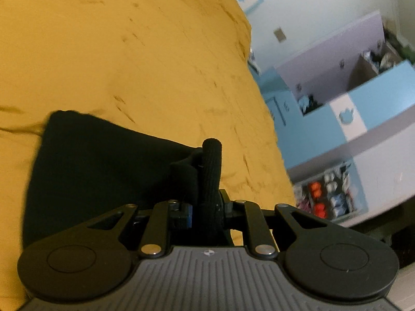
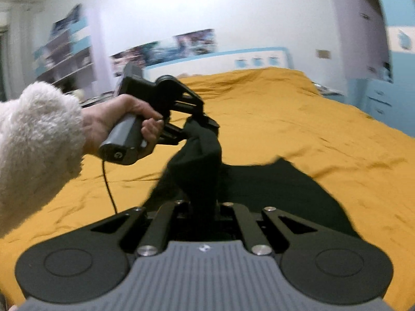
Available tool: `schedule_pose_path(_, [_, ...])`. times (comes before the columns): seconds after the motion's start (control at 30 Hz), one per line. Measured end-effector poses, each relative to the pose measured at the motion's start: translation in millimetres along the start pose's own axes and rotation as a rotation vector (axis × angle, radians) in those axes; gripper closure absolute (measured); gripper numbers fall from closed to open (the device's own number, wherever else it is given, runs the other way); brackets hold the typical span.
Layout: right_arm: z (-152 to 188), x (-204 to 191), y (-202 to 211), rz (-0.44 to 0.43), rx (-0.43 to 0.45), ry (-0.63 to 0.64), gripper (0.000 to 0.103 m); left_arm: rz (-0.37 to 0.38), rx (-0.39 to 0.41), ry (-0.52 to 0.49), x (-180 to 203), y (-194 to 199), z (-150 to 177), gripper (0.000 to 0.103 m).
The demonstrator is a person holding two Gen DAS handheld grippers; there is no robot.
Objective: Fold small clothes
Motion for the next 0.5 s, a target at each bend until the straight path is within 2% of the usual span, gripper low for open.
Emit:
schedule_pose_path(0.13, [16.8, 56.1, -6.0, 0.027, -0.023, -0.136, 0.103, -0.044, -0.043, -0.021, 6.8, -44.3, 8.5, 0.084])
schedule_pose_path(0.23, [27.9, 82.1, -12.3, 0.034, -0.034, -0.197, 0.103, -0.055, -0.055, -0.038, 11.6, -65.6, 13.9, 0.084])
schedule_pose_path(0.3, [31.2, 94.8, -15.5, 0.043, -0.031, -0.224, 0.103, -0.062, -0.064, -0.045, 16.0, -72.7, 14.4, 0.084])
schedule_pose_path(0.5, [39.4, 113.5, -26.0, 0.019, -0.046, -0.316, 0.103, -0.144, -0.100, -0.104, 26.1, -85.1, 27.9, 0.084])
Point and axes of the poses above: each gripper's, at about its wrist camera, not at the fingertips, and y roughly against the way its jaws point, x to its right, z to its underside, the point moved 7 cm from there along -y, roughly the way its jaws point, and after that the axes turned 8 degrees about -x, right-handed, at the moved point
